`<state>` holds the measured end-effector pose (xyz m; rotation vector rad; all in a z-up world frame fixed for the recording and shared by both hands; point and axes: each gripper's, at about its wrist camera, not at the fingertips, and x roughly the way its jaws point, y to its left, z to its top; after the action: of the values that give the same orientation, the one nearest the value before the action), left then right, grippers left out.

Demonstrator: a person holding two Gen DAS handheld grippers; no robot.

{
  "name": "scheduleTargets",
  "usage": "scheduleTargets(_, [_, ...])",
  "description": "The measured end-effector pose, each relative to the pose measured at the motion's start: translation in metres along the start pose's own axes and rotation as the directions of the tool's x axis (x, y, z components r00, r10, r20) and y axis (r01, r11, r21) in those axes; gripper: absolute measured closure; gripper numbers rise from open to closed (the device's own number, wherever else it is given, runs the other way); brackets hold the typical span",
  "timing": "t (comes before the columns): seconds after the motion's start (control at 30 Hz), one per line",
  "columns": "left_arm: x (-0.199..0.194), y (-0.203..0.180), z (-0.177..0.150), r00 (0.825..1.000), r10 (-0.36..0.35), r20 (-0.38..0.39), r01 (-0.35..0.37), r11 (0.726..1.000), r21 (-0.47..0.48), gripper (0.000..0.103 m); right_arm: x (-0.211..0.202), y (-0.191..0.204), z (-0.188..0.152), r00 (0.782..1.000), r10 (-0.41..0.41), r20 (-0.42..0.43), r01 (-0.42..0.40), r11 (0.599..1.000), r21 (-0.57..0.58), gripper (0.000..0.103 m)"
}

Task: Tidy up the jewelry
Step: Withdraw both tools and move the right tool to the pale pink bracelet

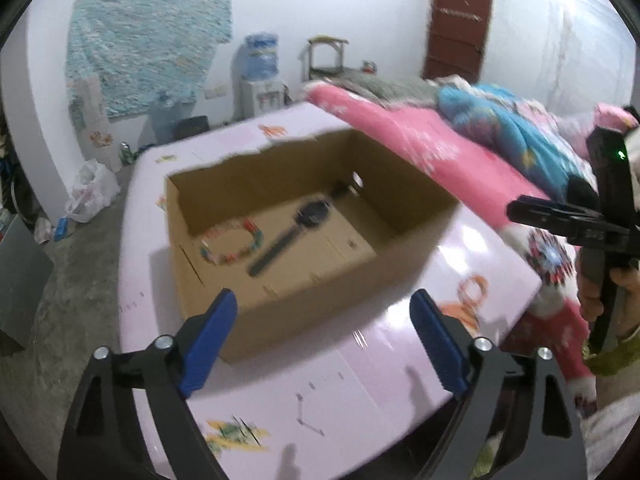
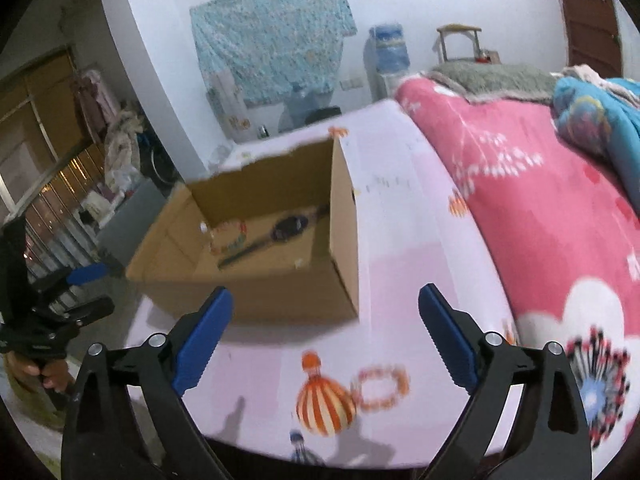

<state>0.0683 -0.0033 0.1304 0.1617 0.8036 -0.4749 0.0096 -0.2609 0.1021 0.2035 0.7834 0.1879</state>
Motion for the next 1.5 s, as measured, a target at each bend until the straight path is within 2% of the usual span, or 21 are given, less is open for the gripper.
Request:
scheduleTargets(0.17, [0.023, -0.025, -0.028, 0.995, -0.020, -0.100, 0.023, 0.999, 0.024, 0.013, 0.013, 0.011, -0.033, 0.992, -0.093, -0.091, 0.086, 0.994, -0.074, 0.011])
scheduleTargets(0.3, [0.059, -0.032, -0.046, 0.980, 0.044, -0.193, -0.045, 0.999, 0.003, 0.013, 0.024, 0.016, -0.051, 0.977, -0.169, -0.133, 0.156, 0.983, -0.101, 0.011])
scheduleTargets(0.37, [0.076, -0.033, -0.054, 0.968, 0.078, -0.239, -0.079, 0.997, 0.003, 0.013, 0.027, 0.018, -0.056, 0.965, -0.224, -0.133, 0.210, 0.971, -0.114, 0.011])
scheduleTargets(0.47, [0.092, -0.034, -0.062, 0.954, 0.128, -0.270, -0.127, 0.992, 0.019, 0.013, 0.029, 0.021, -0.060, 0.936, -0.337, -0.102, 0.319, 0.934, -0.161, 0.011])
scheduleTargets(0.6, [0.106, -0.033, -0.065, 0.942, 0.164, -0.292, -0.164, 0.986, 0.022, 0.013, 0.032, 0.025, -0.061, 0.905, -0.420, -0.061, 0.398, 0.890, -0.224, 0.008])
scheduleTargets(0.7, [0.111, -0.034, -0.066, 0.937, 0.191, -0.292, -0.188, 0.981, 0.041, 0.013, 0.032, 0.027, -0.060, 0.894, -0.446, -0.040, 0.423, 0.871, -0.250, 0.008])
scheduleTargets(0.83, [0.118, -0.032, -0.065, 0.933, 0.190, -0.305, -0.188, 0.981, 0.036, 0.013, 0.037, 0.026, -0.058, 0.911, -0.407, -0.061, 0.380, 0.889, -0.256, 0.008])
scheduleTargets(1.1, [0.120, -0.021, -0.068, 0.926, 0.191, -0.327, -0.193, 0.981, 0.026, 0.013, 0.041, 0.022, -0.059, 0.961, -0.259, -0.098, 0.240, 0.956, -0.170, 0.008])
scheduleTargets(1.27, [0.126, -0.017, -0.067, 0.923, 0.188, -0.335, -0.191, 0.981, 0.023, 0.013, 0.046, 0.021, -0.062, 0.969, -0.197, -0.150, 0.180, 0.976, -0.120, 0.008])
scheduleTargets(1.33, [0.125, -0.014, -0.067, 0.929, 0.173, -0.327, -0.182, 0.983, 0.002, 0.013, 0.048, 0.018, -0.063, 0.973, -0.156, -0.168, 0.143, 0.986, -0.088, 0.009])
scheduleTargets(1.47, [0.123, -0.003, -0.073, 0.940, 0.154, -0.304, -0.169, 0.985, -0.022, 0.013, 0.050, 0.017, -0.065, 0.980, -0.076, -0.186, 0.068, 0.996, -0.049, 0.029])
scheduleTargets(1.5, [0.121, -0.002, -0.074, 0.943, 0.154, -0.294, -0.168, 0.986, -0.023, 0.013, 0.052, 0.018, -0.066, 0.979, -0.061, -0.193, 0.052, 0.997, -0.052, 0.041])
